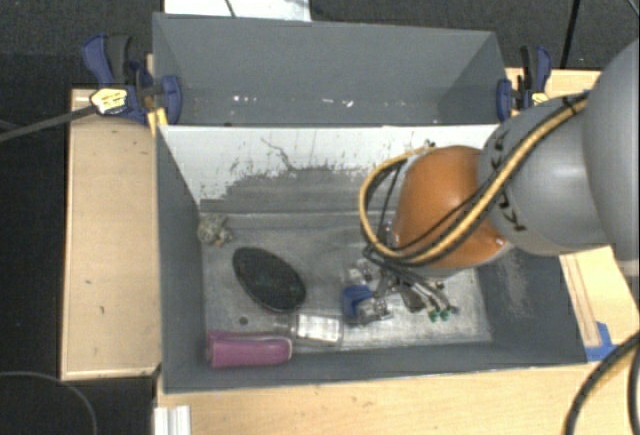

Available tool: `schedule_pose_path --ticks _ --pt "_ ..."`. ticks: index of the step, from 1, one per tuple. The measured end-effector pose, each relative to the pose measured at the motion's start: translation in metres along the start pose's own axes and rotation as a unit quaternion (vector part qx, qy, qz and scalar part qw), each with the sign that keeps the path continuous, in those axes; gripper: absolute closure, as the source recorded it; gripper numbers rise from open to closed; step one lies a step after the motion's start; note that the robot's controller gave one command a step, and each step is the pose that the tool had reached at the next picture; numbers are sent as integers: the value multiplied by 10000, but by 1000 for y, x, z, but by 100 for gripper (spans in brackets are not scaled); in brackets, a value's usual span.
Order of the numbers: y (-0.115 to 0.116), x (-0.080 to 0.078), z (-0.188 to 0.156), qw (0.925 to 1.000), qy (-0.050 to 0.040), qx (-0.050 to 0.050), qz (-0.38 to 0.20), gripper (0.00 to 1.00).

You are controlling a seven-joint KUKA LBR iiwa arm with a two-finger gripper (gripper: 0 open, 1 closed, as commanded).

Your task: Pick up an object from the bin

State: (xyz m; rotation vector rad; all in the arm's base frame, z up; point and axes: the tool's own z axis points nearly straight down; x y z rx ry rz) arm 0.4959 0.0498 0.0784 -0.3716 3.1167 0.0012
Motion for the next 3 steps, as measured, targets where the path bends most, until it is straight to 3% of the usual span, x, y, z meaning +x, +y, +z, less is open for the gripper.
schedule_pose_path --ticks 1,2,3 --pt "0 0 1 10000 7 1 -4 0" --pt "0 0 0 10000 2 3 -11 100" --pt "-6 -15 -174 9999 -44 12 -137 100"
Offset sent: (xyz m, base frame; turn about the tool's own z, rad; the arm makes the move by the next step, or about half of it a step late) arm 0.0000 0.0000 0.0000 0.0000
